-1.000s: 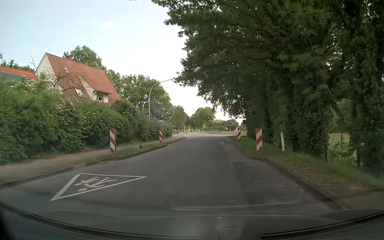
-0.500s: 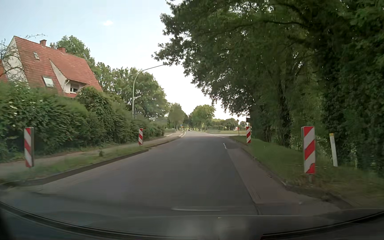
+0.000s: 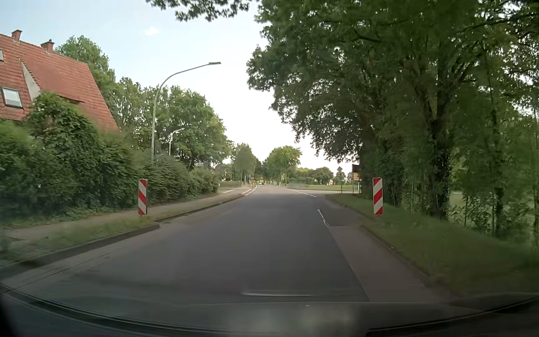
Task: Follow the waypoints while adhering to traffic rules and regulations
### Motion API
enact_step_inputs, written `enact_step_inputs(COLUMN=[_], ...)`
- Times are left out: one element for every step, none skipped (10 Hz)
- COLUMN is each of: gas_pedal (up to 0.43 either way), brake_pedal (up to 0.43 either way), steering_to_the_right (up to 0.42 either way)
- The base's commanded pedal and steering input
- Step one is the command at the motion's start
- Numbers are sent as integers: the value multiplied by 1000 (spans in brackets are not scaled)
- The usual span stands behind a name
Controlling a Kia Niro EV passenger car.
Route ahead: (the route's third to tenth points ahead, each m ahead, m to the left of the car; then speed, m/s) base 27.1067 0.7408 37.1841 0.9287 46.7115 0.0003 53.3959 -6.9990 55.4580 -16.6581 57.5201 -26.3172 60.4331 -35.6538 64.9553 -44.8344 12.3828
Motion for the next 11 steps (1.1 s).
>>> enact_step_inputs(gas_pedal=[0, 0, 0, 0, 0, 0, 0, 0, 0, 0, 0], brake_pedal=[6, 6, 6, 6, 6, 6, 6, 6, 6, 6, 6], steering_to_the_right=[8, 8, 8, 8, 8, 8, 7, 7, 6, 4, 4])
